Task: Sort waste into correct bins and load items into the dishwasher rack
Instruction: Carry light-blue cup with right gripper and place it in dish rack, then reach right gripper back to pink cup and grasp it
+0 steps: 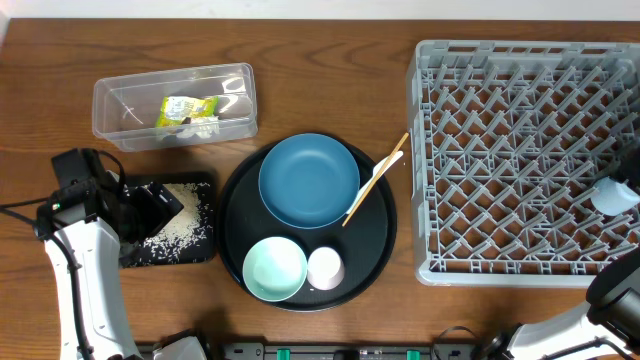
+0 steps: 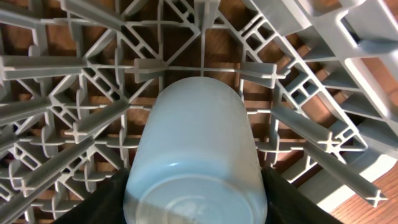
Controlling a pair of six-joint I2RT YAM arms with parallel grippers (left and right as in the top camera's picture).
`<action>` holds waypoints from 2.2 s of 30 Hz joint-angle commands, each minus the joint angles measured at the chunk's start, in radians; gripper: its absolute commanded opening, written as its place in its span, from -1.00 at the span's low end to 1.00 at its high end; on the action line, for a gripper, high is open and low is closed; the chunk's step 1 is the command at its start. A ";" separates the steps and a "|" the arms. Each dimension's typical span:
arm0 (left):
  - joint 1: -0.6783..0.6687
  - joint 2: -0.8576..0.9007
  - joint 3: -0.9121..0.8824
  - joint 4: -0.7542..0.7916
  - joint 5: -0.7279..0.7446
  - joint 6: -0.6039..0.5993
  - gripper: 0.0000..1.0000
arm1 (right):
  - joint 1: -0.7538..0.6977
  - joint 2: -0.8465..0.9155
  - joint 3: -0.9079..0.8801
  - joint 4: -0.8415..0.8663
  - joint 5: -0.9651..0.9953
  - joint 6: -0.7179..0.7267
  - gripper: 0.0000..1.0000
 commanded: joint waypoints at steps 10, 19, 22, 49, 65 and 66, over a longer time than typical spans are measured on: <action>0.003 0.004 0.005 -0.003 -0.013 0.003 0.96 | 0.043 -0.188 0.106 -0.022 -0.254 -0.098 0.54; 0.003 0.004 0.005 -0.003 -0.013 0.003 0.96 | 0.451 -0.340 0.111 -0.200 -0.412 -0.230 0.57; 0.003 0.004 0.005 -0.003 -0.013 0.003 0.96 | 0.651 -0.335 0.101 -0.246 -0.411 -0.230 0.58; 0.003 0.004 0.005 -0.003 -0.013 0.006 0.96 | 1.595 0.086 0.070 -0.236 -0.219 -0.071 0.74; 0.003 0.004 0.005 -0.003 -0.013 0.006 0.96 | 1.613 0.103 -0.092 -0.116 -0.216 -0.008 0.73; 0.003 0.004 0.005 -0.003 -0.013 0.006 0.96 | 1.617 0.103 -0.098 -0.103 -0.216 -0.003 0.73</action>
